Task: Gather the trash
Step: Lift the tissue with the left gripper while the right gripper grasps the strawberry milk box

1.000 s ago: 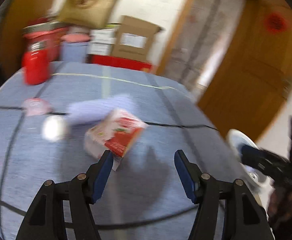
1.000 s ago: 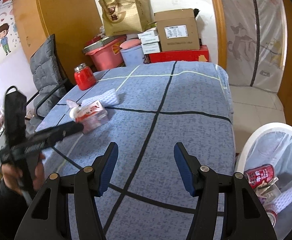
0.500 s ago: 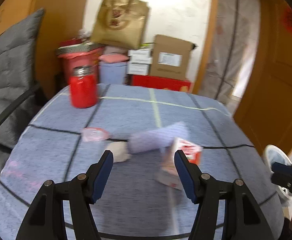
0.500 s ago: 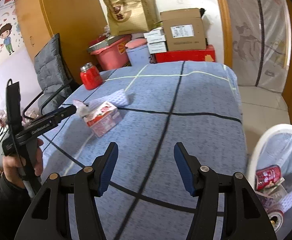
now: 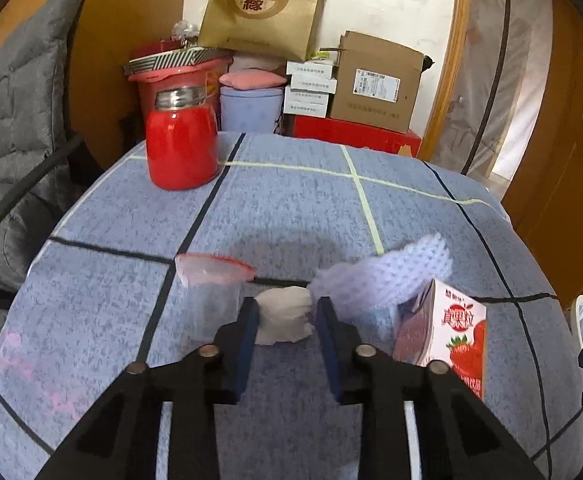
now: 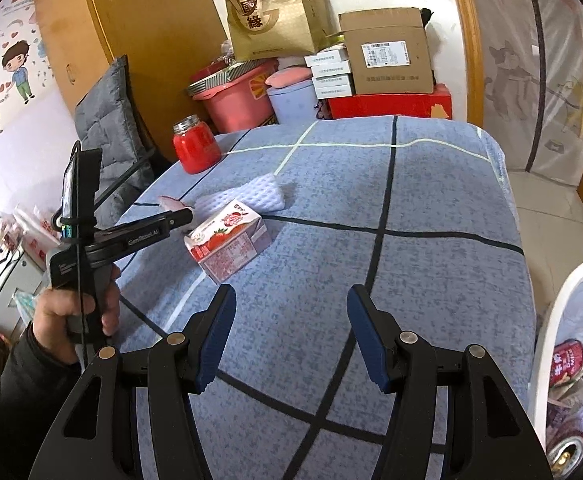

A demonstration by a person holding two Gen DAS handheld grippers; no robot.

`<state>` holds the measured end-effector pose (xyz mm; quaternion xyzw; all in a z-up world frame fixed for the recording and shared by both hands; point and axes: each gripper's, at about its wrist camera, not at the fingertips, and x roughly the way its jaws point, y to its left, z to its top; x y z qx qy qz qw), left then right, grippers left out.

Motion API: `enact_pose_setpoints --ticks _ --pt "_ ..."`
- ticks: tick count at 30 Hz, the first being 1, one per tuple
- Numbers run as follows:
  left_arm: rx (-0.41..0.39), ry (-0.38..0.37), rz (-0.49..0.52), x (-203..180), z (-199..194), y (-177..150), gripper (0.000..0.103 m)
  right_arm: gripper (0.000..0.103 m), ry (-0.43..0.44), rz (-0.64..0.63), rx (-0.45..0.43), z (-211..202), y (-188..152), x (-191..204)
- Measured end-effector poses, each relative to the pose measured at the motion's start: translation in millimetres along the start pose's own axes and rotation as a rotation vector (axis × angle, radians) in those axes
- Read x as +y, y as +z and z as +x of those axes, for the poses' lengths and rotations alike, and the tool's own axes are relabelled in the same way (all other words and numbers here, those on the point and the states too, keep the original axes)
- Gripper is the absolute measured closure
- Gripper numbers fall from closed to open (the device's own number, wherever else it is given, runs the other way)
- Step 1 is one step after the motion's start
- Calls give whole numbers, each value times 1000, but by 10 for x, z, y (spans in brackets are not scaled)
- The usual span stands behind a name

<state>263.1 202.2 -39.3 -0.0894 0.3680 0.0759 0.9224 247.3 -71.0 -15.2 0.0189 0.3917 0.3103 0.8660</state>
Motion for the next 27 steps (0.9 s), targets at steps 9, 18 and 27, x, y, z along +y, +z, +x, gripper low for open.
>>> enact_pose_setpoints --ticks 9,18,27 --pt "17 -78 100 -218 -71 -93 84 44 18 -6 4 69 19 97" --pt "29 -217 136 -549 -287 -273 87 44 -6 35 -9 28 46 -34" --pt "-20 -148 72 -256 -510 -303 88 43 7 0 5 279 122 184"
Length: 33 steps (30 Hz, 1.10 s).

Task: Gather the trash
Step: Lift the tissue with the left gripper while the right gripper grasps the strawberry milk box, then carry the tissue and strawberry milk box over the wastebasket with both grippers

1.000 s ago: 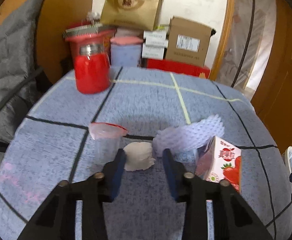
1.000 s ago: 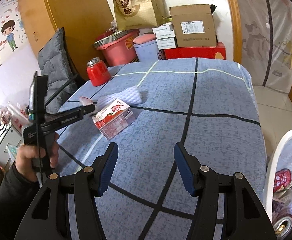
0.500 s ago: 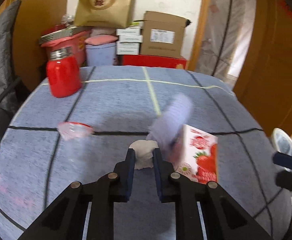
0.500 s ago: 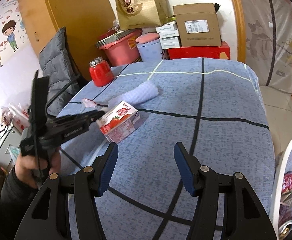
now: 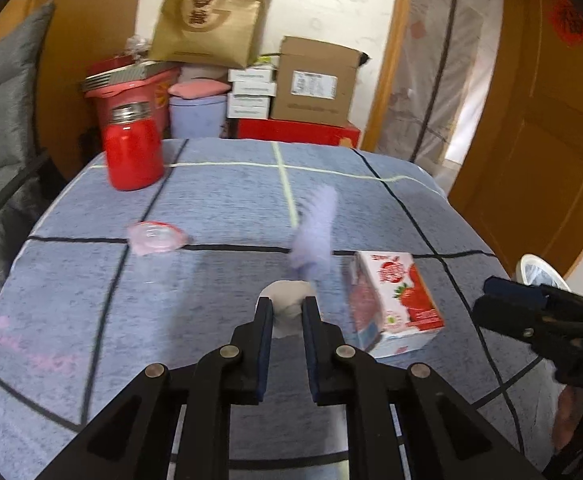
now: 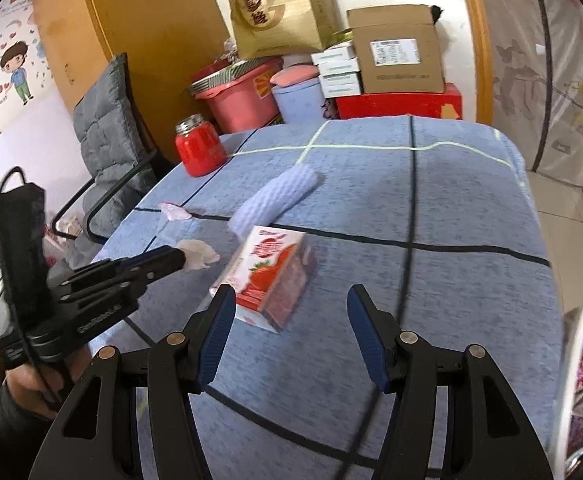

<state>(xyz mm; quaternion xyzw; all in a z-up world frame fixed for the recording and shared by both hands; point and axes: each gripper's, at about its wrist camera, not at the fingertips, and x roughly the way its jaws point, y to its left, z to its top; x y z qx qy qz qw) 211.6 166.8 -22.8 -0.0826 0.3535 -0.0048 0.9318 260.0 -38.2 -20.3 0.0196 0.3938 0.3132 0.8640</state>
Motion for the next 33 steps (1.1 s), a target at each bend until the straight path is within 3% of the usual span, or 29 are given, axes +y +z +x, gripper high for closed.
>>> enact_pose_setpoints --ticks 6,19,21,33 --pt "-25 28 -38 218 -149 -40 88 40 -19 12 17 271 50 204" --pt "-36 20 -65 383 -214 -118 88 40 -196 -8 57 611 50 406" --pt "-37 18 -64 370 -224 -125 88 45 -211 -2 72 627 49 367" --pt "-42 11 -53 104 -327 -167 88 48 -154 -17 39 215 -84 215"
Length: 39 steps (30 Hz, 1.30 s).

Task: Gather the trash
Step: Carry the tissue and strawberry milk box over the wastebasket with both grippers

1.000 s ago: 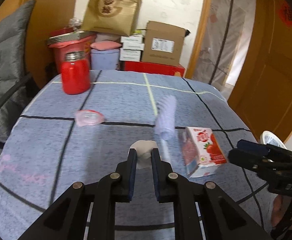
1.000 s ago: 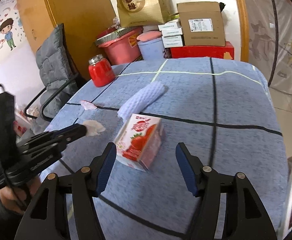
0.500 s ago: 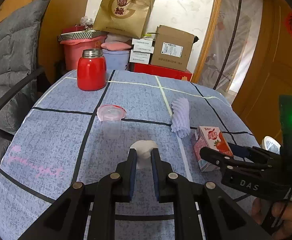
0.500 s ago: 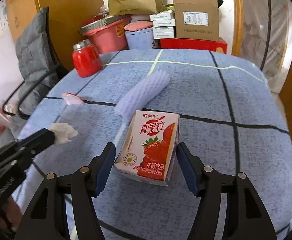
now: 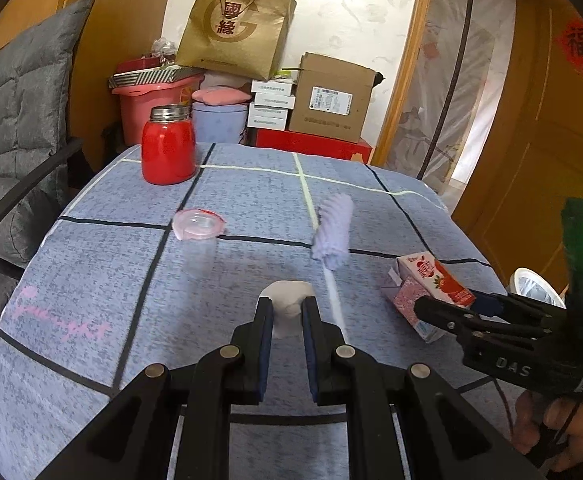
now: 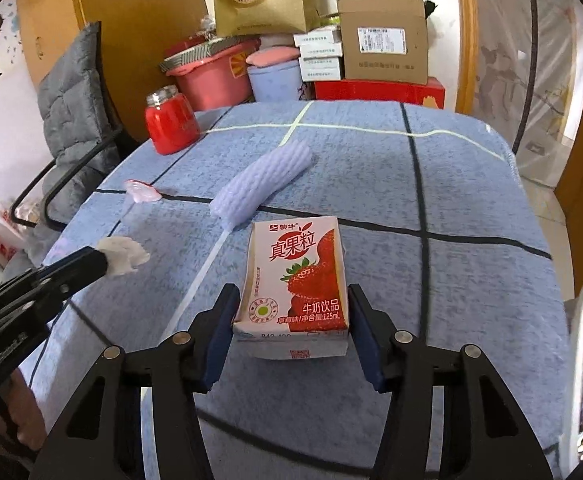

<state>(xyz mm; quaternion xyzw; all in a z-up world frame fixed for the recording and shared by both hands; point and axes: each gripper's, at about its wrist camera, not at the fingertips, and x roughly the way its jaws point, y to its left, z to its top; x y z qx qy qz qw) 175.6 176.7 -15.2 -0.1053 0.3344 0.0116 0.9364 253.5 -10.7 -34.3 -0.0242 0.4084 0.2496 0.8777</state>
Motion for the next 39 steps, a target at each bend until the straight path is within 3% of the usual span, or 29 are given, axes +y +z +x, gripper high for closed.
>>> enact_pose_setpoints --ticks 21,39 --pt "8 -109 92 -1076 -280 -146 88 49 -20 75 -96 -1102 -432 -720" --pt "17 -264 246 -2255 -184 -86 88 49 -175 252 -185 -1910 -805 -1798"
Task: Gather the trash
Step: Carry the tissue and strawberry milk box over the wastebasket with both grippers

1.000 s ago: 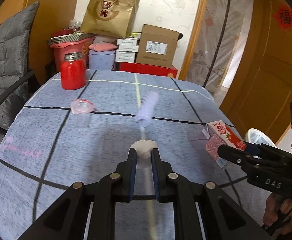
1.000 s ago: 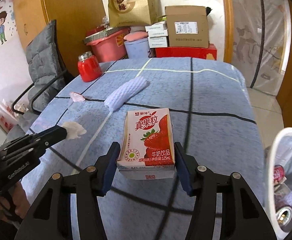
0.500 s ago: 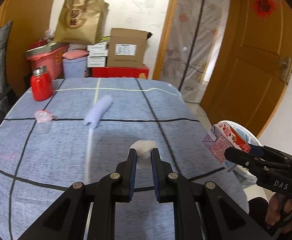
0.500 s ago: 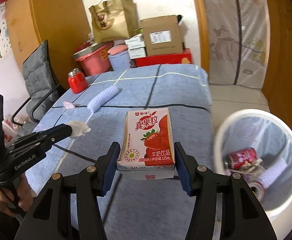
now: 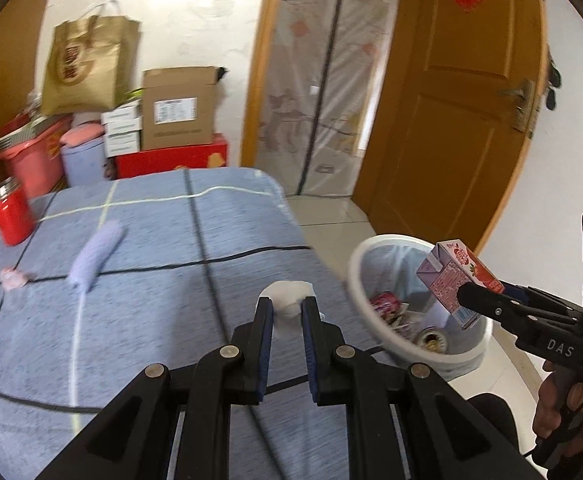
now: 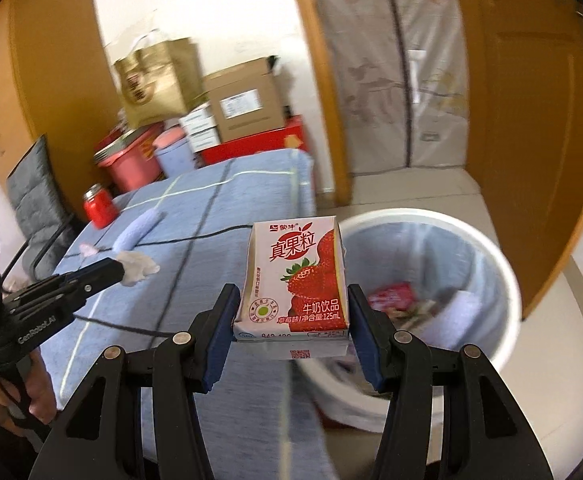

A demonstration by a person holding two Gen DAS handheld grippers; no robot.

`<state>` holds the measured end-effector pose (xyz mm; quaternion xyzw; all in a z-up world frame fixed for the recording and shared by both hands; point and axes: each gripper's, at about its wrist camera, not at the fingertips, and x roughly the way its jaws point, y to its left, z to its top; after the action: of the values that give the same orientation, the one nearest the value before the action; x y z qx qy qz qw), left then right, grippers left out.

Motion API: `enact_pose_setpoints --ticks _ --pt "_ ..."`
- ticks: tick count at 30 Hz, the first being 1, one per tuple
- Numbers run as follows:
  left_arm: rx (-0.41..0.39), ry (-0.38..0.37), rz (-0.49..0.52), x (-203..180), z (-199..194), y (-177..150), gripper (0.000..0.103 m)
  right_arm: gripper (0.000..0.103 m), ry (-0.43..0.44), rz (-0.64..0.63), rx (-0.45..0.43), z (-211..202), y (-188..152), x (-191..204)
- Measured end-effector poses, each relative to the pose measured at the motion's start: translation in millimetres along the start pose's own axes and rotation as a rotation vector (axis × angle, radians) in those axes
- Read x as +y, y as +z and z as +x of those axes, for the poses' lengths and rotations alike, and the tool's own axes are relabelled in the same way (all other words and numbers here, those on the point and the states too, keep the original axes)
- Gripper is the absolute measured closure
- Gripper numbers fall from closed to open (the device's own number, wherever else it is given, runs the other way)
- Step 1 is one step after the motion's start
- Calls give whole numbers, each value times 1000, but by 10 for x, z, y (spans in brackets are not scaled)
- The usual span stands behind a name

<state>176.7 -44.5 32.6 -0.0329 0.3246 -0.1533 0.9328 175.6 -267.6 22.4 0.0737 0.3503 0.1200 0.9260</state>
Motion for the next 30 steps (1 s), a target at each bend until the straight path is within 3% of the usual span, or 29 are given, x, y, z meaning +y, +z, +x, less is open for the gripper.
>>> enact_pose_setpoints --ticks 15,30 --pt "36 -124 100 -810 508 146 88 49 -80 106 -5 -104 -39 -734" --pt "122 -194 118 -1082 1146 85 86 48 -98 143 54 100 -128 -1039"
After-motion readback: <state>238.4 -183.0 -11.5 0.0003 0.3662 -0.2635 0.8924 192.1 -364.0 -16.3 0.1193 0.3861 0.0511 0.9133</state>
